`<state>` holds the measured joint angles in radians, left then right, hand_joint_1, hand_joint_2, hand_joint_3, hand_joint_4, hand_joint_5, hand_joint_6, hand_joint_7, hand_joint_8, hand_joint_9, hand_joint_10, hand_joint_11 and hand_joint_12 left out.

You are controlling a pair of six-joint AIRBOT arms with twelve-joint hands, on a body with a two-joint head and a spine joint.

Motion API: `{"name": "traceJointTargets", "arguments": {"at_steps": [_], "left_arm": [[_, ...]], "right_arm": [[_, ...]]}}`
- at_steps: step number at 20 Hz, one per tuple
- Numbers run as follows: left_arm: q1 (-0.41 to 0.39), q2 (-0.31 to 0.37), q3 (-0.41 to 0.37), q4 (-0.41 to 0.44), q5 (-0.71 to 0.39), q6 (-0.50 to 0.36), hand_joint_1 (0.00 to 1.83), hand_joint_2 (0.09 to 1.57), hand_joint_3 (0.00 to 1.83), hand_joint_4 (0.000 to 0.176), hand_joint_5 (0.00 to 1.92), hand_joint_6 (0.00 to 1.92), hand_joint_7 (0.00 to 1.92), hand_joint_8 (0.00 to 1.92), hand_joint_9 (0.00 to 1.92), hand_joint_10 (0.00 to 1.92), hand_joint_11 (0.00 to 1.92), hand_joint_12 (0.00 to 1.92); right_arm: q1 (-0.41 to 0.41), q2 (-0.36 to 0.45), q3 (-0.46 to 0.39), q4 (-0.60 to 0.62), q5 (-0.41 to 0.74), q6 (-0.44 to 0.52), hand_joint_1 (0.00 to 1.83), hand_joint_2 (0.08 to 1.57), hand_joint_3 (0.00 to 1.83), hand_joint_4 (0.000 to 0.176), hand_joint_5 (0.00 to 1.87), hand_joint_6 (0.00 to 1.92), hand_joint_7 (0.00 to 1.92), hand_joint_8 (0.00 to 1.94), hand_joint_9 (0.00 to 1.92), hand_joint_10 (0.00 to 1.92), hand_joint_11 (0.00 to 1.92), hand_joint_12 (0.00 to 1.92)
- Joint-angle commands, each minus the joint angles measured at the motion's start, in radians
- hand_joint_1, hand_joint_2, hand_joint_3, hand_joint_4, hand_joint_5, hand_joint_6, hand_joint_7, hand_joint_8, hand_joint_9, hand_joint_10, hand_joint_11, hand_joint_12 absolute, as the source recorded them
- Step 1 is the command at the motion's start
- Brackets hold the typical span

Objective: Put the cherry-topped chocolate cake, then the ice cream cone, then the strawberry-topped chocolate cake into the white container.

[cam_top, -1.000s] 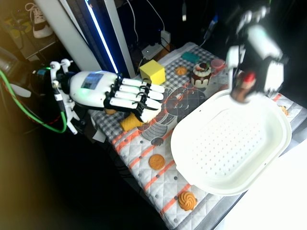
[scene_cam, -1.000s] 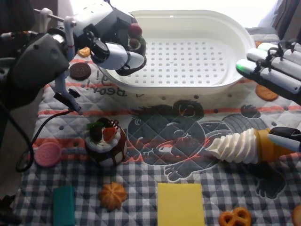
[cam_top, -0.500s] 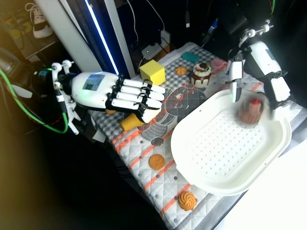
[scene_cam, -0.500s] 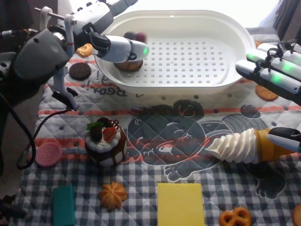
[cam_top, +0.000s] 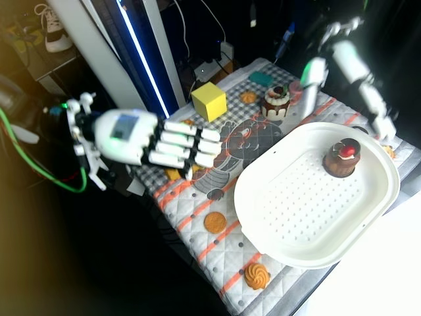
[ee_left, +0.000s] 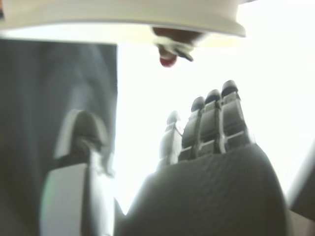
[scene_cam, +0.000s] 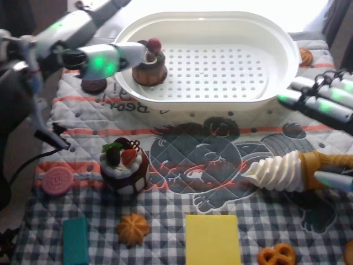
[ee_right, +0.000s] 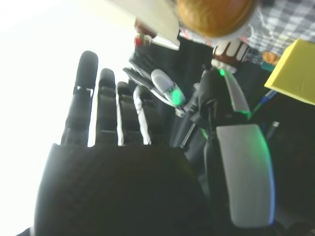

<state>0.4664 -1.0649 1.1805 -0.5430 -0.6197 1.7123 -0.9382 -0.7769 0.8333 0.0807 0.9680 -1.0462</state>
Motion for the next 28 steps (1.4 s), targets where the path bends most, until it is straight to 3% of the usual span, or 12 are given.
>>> {"name": "traceJointTargets", "arguments": {"at_steps": [1, 2, 4, 5, 8, 9, 10, 11, 14, 22, 25, 28], "left_arm": [[0.008, 0.027, -0.026, 0.055, -0.191, -0.031, 0.70, 1.34, 0.05, 0.176, 0.00, 0.00, 0.00, 0.00, 0.00, 0.00, 0.00, 0.00], [0.027, 0.051, -0.059, 0.073, -0.237, -0.044, 0.67, 1.35, 0.04, 0.176, 0.00, 0.00, 0.00, 0.00, 0.00, 0.00, 0.00, 0.00], [0.066, 0.086, -0.101, 0.109, -0.310, -0.088, 0.68, 1.37, 0.05, 0.176, 0.00, 0.00, 0.00, 0.00, 0.00, 0.00, 0.00, 0.00], [0.083, 0.096, -0.108, 0.128, -0.332, -0.125, 0.72, 1.37, 0.04, 0.176, 0.00, 0.00, 0.00, 0.00, 0.00, 0.00, 0.00, 0.00], [0.136, 0.127, -0.131, 0.166, -0.402, -0.226, 0.69, 1.37, 0.03, 0.176, 0.00, 0.00, 0.00, 0.00, 0.01, 0.00, 0.04, 0.02], [0.151, 0.141, -0.150, 0.176, -0.432, -0.226, 0.72, 1.37, 0.03, 0.176, 0.00, 0.00, 0.00, 0.00, 0.00, 0.00, 0.03, 0.03], [0.156, 0.148, -0.159, 0.183, -0.445, -0.226, 0.73, 1.38, 0.03, 0.176, 0.00, 0.00, 0.00, 0.00, 0.00, 0.00, 0.03, 0.03], [0.162, 0.158, -0.170, 0.192, -0.457, -0.226, 0.74, 1.38, 0.02, 0.176, 0.00, 0.00, 0.00, 0.00, 0.00, 0.00, 0.01, 0.03], [0.184, 0.176, -0.179, 0.181, -0.465, -0.226, 0.73, 1.37, 0.00, 0.176, 0.00, 0.00, 0.00, 0.00, 0.00, 0.00, 0.00, 0.08], [0.280, 0.228, -0.233, 0.180, -0.485, -0.226, 0.63, 1.36, 0.00, 0.176, 0.00, 0.00, 0.00, 0.00, 0.00, 0.00, 0.02, 0.03], [0.300, 0.228, -0.243, 0.191, -0.486, -0.226, 0.61, 1.37, 0.00, 0.176, 0.00, 0.00, 0.00, 0.00, 0.00, 0.00, 0.00, 0.00], [0.309, 0.228, -0.252, 0.205, -0.497, -0.226, 0.66, 1.35, 0.00, 0.176, 0.00, 0.00, 0.00, 0.00, 0.00, 0.00, 0.00, 0.00]], "right_arm": [[0.011, -0.009, 0.005, -0.012, 0.098, 0.006, 0.66, 1.21, 0.00, 0.028, 0.00, 0.00, 0.05, 0.01, 0.00, 0.57, 0.00, 1.52], [0.013, -0.020, 0.011, -0.010, 0.082, 0.006, 0.70, 1.19, 0.00, 0.022, 0.00, 0.00, 0.00, 0.00, 0.00, 0.22, 0.00, 1.36], [0.019, -0.047, 0.030, -0.009, 0.042, 0.012, 0.71, 1.18, 0.00, 0.020, 0.00, 0.00, 0.00, 0.00, 0.01, 0.22, 0.00, 1.46], [0.023, -0.061, 0.041, -0.009, 0.024, 0.017, 0.74, 1.18, 0.00, 0.000, 0.00, 0.00, 0.00, 0.00, 0.00, 0.31, 0.00, 1.52], [0.031, -0.098, 0.071, -0.001, -0.015, 0.030, 0.83, 1.21, 0.01, 0.000, 0.10, 0.06, 0.18, 0.08, 0.00, 0.86, 0.00, 1.74], [0.033, -0.111, 0.081, 0.006, -0.030, 0.030, 0.92, 1.22, 0.00, 0.000, 0.16, 0.27, 0.22, 0.46, 0.08, 1.18, 0.10, 1.82], [0.033, -0.115, 0.085, 0.008, -0.037, 0.030, 1.11, 1.30, 0.00, 0.000, 0.39, 1.31, 0.66, 1.29, 0.56, 1.42, 0.45, 1.88], [0.035, -0.121, 0.090, 0.009, -0.045, 0.030, 1.17, 1.30, 0.00, 0.000, 0.48, 1.47, 0.78, 1.43, 0.77, 1.46, 0.69, 1.86], [0.054, -0.112, 0.085, 0.001, -0.024, 0.030, 1.32, 1.28, 0.01, 0.000, 0.49, 1.49, 0.72, 1.44, 0.76, 1.62, 0.73, 1.80], [0.239, -0.061, 0.089, -0.028, 0.050, -0.050, 1.16, 1.29, 0.00, 0.000, 0.56, 1.44, 0.78, 1.51, 0.71, 1.42, 0.64, 1.80], [0.358, -0.116, 0.156, -0.027, -0.048, -0.093, 1.12, 1.29, 0.00, 0.000, 0.59, 1.51, 0.75, 1.45, 0.73, 1.25, 0.71, 1.59], [0.484, -0.202, 0.247, -0.019, -0.207, -0.145, 1.16, 1.28, 0.00, 0.000, 0.57, 1.46, 0.80, 1.44, 0.78, 1.28, 0.70, 1.66]]}}
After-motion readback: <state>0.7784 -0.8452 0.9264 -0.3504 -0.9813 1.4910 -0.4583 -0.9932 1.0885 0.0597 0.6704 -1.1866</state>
